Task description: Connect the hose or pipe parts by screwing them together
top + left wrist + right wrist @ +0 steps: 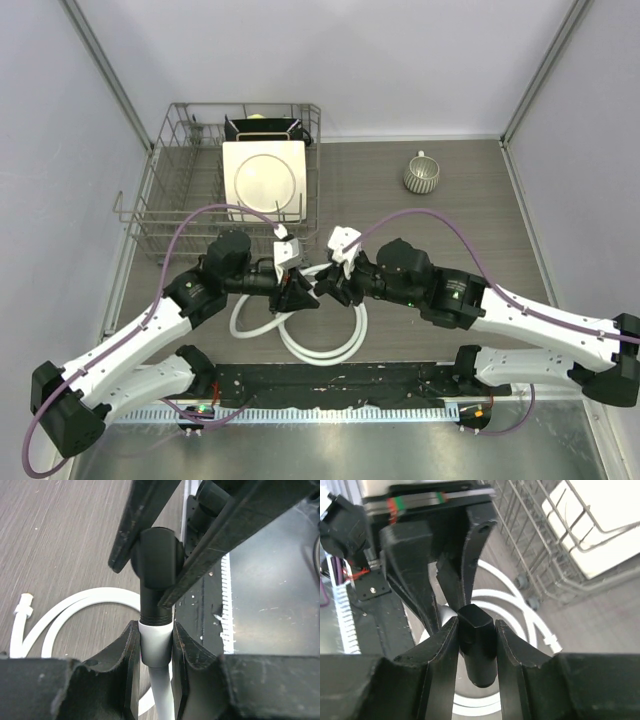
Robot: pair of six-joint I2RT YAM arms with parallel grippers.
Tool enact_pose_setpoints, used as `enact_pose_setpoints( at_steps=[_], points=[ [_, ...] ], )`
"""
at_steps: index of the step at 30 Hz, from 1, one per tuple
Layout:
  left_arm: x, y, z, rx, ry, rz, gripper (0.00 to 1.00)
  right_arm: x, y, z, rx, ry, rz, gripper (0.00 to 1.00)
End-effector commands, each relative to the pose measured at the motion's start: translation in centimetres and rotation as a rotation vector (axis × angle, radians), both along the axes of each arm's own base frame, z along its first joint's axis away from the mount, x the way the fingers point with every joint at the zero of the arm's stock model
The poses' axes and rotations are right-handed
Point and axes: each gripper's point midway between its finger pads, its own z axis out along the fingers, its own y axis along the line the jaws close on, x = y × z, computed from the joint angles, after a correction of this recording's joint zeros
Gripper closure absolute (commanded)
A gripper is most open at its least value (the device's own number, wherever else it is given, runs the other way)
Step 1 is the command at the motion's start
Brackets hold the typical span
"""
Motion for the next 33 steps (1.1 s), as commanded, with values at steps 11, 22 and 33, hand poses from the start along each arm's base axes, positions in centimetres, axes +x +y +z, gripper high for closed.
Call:
enact_pose_setpoints(
  at_steps=[11, 22, 33],
  points=[
    [3.2, 0.4, 1.5, 0.013, -0.226, 0.117, 1.0, -3.2, 2.7, 2.3, 0.345, 0.872, -0.214, 0.95],
    [1.2, -0.1, 1.5, -0.019, -0.156, 0.03, 1.0, -2.3, -1.9, 6.0, 0.401, 0.586, -0.196, 0.27],
    [-2.0, -1.0, 3.4, -0.119, -0.042, -0.125, 1.0, -5.1, -6.7, 3.5, 0.151, -0.565, 0.316, 0.15]
  ],
)
